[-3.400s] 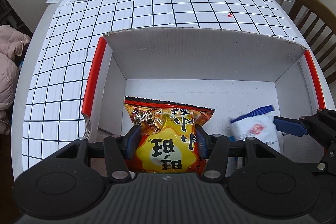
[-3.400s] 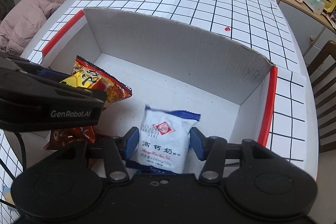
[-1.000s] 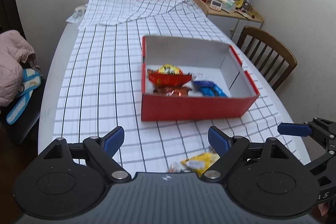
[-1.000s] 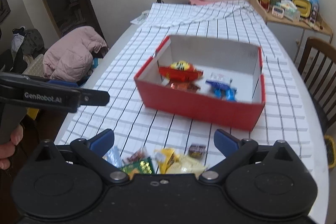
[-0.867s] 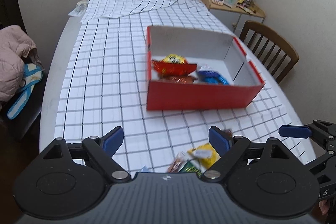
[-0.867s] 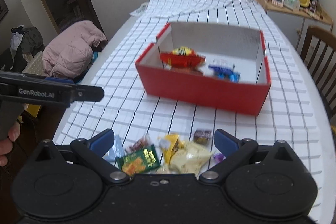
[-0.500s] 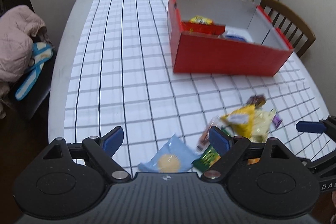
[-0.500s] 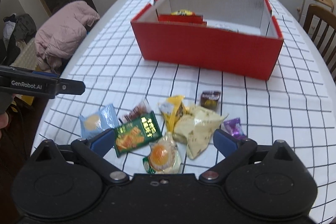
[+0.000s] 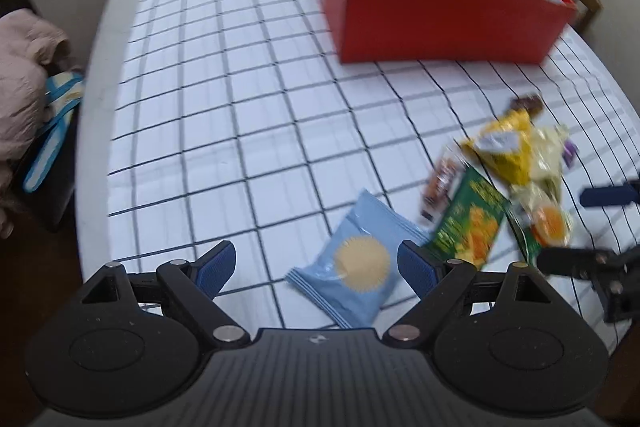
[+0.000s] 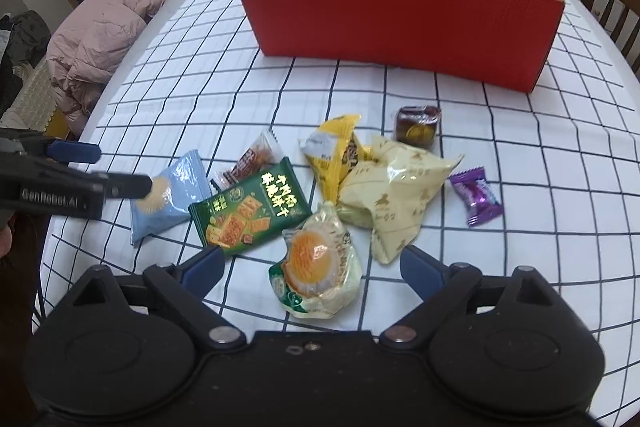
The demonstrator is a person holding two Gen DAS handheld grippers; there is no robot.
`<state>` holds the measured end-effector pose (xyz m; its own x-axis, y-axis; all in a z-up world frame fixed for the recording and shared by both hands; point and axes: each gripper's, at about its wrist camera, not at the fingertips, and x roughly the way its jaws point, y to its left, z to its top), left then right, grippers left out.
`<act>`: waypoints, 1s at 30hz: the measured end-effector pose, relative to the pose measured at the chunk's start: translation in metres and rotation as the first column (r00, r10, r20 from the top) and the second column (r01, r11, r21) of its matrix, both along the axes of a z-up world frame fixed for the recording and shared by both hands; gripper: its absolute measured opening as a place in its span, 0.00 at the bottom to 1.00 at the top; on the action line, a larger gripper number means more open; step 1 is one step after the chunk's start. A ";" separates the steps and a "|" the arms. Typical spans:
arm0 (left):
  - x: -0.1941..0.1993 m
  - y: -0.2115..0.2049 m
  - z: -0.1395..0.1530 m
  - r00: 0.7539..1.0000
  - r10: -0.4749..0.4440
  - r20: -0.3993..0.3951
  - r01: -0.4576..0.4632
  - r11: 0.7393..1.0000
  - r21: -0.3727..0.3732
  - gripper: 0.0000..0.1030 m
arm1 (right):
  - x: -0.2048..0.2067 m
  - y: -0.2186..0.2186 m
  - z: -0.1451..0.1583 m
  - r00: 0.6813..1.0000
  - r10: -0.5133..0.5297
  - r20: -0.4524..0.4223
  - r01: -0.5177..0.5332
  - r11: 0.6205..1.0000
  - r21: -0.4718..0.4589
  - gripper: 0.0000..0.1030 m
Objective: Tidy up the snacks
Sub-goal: 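Move both tools back toward the remaining snacks on the table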
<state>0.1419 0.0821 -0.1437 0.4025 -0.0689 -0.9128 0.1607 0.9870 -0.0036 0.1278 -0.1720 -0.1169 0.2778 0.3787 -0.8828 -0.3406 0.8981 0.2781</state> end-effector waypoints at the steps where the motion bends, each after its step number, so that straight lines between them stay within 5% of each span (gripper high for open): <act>1: -0.001 -0.003 -0.002 0.999 -0.031 -0.009 0.031 1.000 0.000 0.86 | 0.000 0.001 -0.001 1.000 0.004 -0.003 -0.004 1.000 -0.002 0.90; 15: -0.001 -0.017 -0.024 0.968 -0.237 -0.079 0.238 0.971 0.011 0.84 | 0.001 0.012 -0.015 0.998 0.035 -0.043 -0.036 0.999 -0.020 0.77; 30: 0.003 -0.016 -0.025 0.979 -0.191 -0.074 0.194 0.981 0.027 0.60 | 0.002 0.017 -0.017 0.998 0.054 -0.011 -0.055 0.996 -0.068 0.50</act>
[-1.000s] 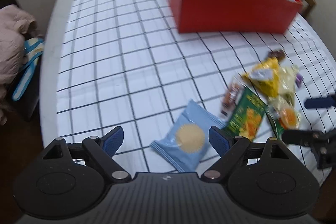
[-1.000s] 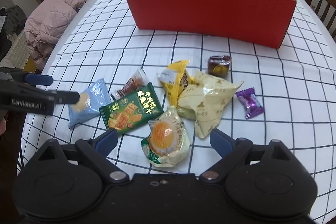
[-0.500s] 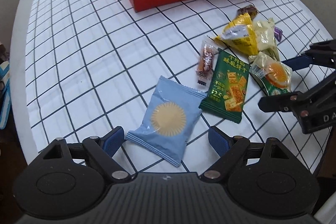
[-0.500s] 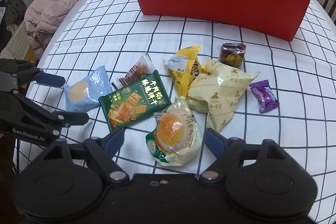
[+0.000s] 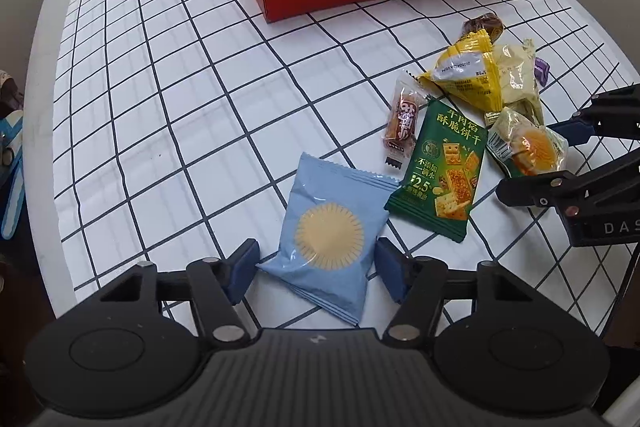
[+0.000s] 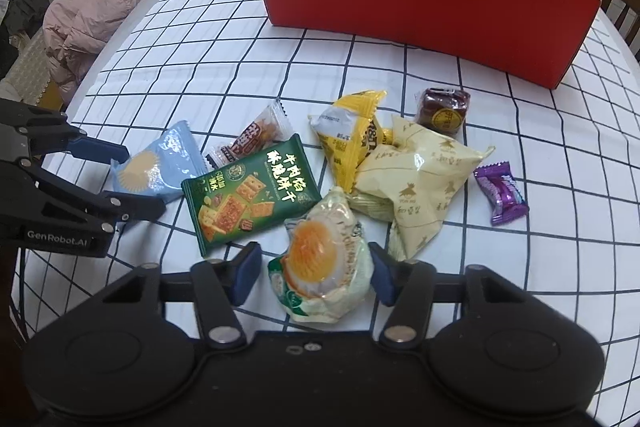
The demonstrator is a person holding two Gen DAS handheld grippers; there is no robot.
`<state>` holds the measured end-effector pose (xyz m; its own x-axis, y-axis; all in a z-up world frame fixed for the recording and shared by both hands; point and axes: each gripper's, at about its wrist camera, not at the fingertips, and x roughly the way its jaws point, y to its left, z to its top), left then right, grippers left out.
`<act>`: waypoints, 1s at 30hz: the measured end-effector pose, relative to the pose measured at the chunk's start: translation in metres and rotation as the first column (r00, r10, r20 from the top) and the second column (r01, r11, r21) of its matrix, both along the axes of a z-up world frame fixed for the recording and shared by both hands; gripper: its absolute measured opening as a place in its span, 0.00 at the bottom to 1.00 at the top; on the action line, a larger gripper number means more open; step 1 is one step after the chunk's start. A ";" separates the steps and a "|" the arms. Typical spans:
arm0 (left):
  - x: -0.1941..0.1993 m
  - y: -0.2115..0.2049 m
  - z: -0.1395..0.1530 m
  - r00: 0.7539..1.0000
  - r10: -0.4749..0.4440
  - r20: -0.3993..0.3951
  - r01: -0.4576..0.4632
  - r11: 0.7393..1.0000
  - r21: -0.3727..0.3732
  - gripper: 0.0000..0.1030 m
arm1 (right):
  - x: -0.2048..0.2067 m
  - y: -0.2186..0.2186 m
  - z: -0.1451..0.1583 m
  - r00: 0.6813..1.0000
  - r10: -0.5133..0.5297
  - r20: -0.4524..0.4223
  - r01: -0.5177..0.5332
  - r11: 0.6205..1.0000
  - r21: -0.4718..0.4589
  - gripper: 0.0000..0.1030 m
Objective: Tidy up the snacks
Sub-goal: 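Move both tools back toward the remaining snacks on the table, then grasp the light-blue cookie packet with the left tool while the right tool grasps the egg-yolk pastry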
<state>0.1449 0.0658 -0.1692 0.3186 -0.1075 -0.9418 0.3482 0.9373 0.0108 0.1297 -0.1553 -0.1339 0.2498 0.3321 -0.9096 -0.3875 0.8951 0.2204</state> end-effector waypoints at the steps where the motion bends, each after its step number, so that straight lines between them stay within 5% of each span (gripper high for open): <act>1: -0.002 -0.001 0.000 1.000 0.005 0.002 -0.005 1.000 0.000 0.59 | -0.001 0.000 0.000 1.000 0.004 0.005 -0.004 1.000 -0.003 0.49; 11: -0.013 0.001 0.002 0.988 0.155 0.018 -0.154 0.988 -0.020 0.57 | -0.008 -0.009 0.001 1.000 -0.025 0.014 0.024 1.000 0.017 0.46; 21: -0.024 0.015 0.006 0.928 0.372 0.002 -0.371 0.927 -0.062 0.57 | -0.019 -0.021 0.007 0.997 -0.073 -0.002 0.073 0.996 0.041 0.46; 30: -0.032 0.013 0.029 0.898 0.439 0.020 -0.437 0.897 -0.066 0.57 | -0.021 -0.028 0.029 0.997 -0.078 0.030 0.076 0.995 0.066 0.46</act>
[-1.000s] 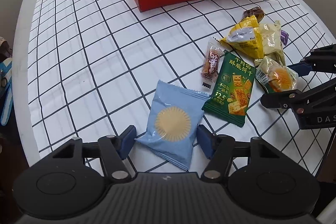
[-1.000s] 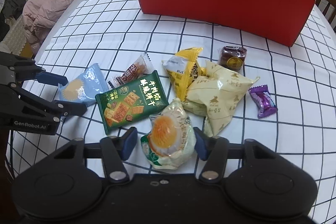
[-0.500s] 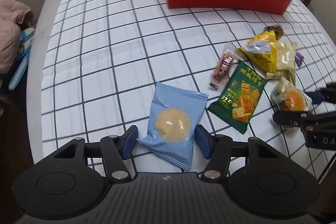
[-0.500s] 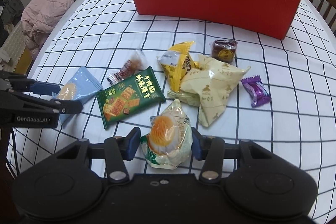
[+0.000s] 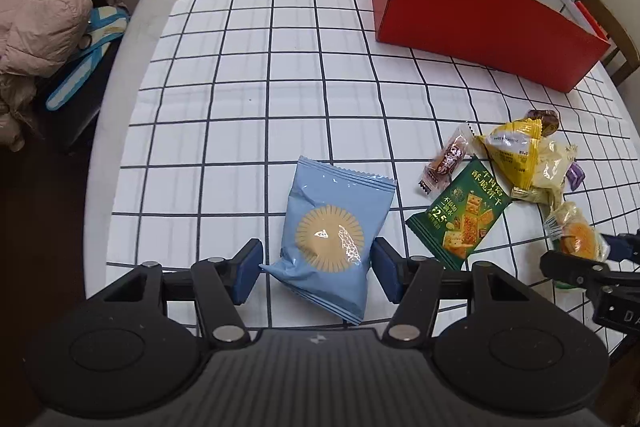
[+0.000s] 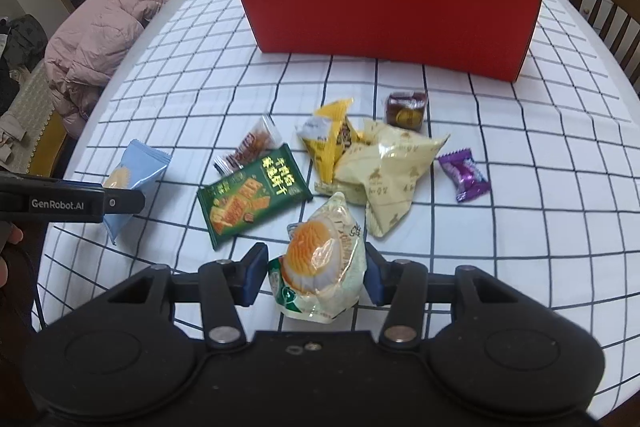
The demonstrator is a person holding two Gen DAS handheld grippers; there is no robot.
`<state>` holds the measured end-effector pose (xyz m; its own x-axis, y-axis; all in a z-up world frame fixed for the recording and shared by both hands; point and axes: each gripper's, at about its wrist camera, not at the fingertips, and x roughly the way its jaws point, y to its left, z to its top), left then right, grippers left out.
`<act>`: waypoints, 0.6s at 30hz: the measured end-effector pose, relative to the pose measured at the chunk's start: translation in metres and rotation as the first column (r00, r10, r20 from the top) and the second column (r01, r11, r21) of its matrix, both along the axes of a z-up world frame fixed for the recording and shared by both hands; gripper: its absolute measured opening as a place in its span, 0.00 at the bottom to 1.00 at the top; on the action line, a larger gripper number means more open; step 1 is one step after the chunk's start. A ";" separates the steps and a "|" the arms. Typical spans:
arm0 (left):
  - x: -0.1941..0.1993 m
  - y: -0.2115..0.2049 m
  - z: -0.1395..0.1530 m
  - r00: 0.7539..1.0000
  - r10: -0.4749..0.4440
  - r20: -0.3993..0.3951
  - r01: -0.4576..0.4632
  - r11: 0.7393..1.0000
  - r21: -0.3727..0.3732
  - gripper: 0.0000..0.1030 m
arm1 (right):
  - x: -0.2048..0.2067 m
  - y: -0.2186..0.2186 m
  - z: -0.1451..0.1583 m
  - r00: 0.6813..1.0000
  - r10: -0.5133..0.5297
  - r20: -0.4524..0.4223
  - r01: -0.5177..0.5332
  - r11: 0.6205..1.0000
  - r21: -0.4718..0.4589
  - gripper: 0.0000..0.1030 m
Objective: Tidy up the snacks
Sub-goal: 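Grasp the light-blue cookie packet with the left tool while the right tool grasps the egg-yolk pastry, then carry the blue packet with the left tool while the right tool carries the pastry into the box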
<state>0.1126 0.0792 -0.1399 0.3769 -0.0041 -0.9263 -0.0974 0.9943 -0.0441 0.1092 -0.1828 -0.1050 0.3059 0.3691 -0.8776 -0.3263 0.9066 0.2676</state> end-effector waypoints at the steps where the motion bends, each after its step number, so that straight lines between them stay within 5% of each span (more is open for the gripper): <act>1: 0.000 -0.001 0.003 1.000 0.002 0.004 -0.002 1.000 0.007 0.57 | 0.001 0.000 0.003 1.000 0.006 0.002 -0.006 1.000 0.004 0.46; 18: 0.039 -0.032 0.079 0.991 -0.025 0.133 0.027 1.000 -0.013 0.57 | 0.047 -0.028 0.072 0.987 0.038 0.158 -0.042 0.999 0.019 0.46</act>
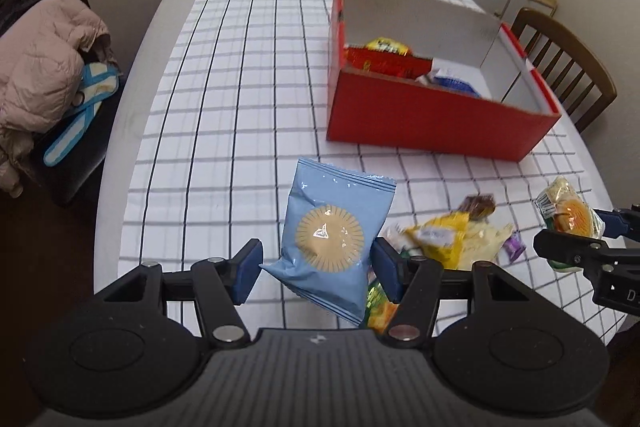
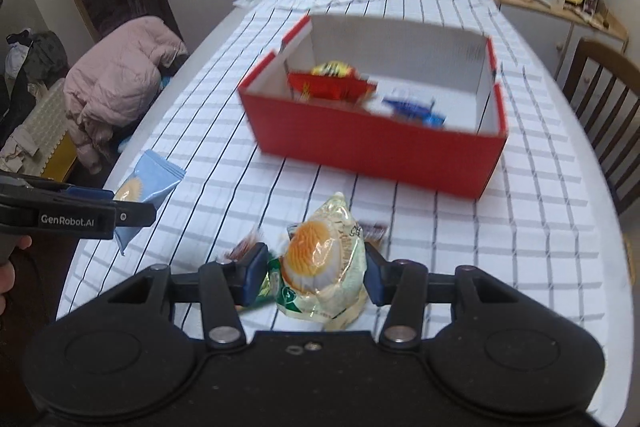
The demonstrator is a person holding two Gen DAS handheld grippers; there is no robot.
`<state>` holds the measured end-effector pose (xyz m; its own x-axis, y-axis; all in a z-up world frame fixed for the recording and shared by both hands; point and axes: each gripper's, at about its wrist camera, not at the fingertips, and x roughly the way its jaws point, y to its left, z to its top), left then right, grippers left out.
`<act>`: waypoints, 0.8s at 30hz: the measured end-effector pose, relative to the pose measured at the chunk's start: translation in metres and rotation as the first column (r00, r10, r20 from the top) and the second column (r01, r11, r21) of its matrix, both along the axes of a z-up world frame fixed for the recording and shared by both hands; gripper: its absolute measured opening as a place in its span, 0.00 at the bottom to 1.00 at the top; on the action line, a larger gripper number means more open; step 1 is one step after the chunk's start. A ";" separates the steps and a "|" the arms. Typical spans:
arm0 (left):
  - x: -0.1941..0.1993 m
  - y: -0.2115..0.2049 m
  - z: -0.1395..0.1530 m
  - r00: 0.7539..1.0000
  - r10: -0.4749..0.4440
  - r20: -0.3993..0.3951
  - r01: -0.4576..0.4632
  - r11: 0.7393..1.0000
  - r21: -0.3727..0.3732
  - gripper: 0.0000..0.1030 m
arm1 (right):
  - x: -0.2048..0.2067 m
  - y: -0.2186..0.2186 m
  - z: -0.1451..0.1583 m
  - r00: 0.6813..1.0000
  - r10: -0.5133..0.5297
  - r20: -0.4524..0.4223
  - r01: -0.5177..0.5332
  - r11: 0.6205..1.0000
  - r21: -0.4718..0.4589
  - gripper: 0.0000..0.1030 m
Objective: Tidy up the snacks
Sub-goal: 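Carry the blue packet with the left tool while the right tool carries the pastry into the box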
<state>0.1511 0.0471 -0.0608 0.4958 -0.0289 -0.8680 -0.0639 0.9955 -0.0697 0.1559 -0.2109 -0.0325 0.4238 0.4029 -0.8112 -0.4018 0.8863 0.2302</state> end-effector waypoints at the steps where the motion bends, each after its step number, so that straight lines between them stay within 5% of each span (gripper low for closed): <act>1: 0.004 -0.003 0.004 1.000 -0.003 0.010 0.003 1.000 0.001 0.57 | 0.005 -0.003 0.003 1.000 -0.003 0.011 0.003 1.000 -0.001 0.46; 13: 0.073 -0.039 0.045 0.993 -0.048 0.106 0.041 0.997 0.063 0.57 | 0.079 -0.026 0.025 0.995 -0.017 0.094 0.019 1.000 -0.022 0.46; 24: 0.147 -0.061 0.040 0.994 -0.057 0.097 0.045 0.991 0.128 0.57 | 0.144 -0.023 0.014 0.993 0.023 0.115 -0.015 0.998 -0.067 0.46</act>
<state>0.2984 -0.0137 -0.0208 0.5814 0.0491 -0.8121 -0.0117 0.9986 0.0519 0.2996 -0.2341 -0.0183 0.5093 0.3589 -0.7821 -0.4394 0.8899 0.1223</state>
